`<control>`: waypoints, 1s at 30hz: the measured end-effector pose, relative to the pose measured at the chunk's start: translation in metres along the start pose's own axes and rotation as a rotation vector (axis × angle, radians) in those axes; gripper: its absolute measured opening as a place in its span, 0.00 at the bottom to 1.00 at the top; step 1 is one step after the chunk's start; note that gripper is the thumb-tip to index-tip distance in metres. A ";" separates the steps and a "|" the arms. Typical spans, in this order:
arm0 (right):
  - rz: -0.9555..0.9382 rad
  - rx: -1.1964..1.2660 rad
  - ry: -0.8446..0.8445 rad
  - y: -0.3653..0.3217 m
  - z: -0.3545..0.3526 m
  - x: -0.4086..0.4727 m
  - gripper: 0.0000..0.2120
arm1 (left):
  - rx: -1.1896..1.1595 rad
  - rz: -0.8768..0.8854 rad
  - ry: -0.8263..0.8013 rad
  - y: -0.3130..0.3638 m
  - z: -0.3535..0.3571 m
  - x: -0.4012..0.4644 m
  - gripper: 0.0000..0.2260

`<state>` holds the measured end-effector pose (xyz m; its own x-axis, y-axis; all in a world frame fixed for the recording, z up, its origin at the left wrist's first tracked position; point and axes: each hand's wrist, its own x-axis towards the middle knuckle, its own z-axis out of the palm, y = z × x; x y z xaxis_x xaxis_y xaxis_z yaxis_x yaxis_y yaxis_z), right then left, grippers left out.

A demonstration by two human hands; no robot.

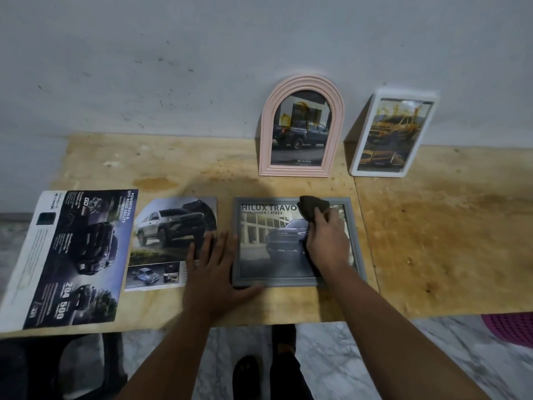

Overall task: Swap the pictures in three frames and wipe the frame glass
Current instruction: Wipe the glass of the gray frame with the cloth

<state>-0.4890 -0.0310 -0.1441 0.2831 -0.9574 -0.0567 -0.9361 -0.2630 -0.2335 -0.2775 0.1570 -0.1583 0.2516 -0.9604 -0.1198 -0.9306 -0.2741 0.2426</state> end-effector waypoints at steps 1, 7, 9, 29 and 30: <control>-0.020 0.016 -0.009 -0.013 0.003 -0.004 0.25 | -0.001 -0.001 -0.001 0.000 0.000 0.000 0.55; -0.392 0.043 -0.112 -0.089 0.024 -0.033 0.26 | -0.001 -0.002 0.015 -0.002 0.004 0.002 0.54; -0.445 0.144 -0.185 -0.090 0.021 -0.030 0.20 | -0.004 0.005 0.019 -0.002 0.005 0.001 0.54; -0.413 0.035 -0.130 -0.085 0.028 -0.038 0.26 | -0.013 0.003 0.022 -0.001 0.003 0.000 0.54; -0.474 0.048 -0.141 -0.084 0.028 -0.046 0.24 | -0.018 0.001 0.030 0.000 0.004 0.000 0.53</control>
<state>-0.4177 0.0385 -0.1491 0.7037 -0.7077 -0.0637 -0.6881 -0.6564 -0.3091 -0.2782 0.1572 -0.1621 0.2583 -0.9618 -0.0910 -0.9261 -0.2733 0.2599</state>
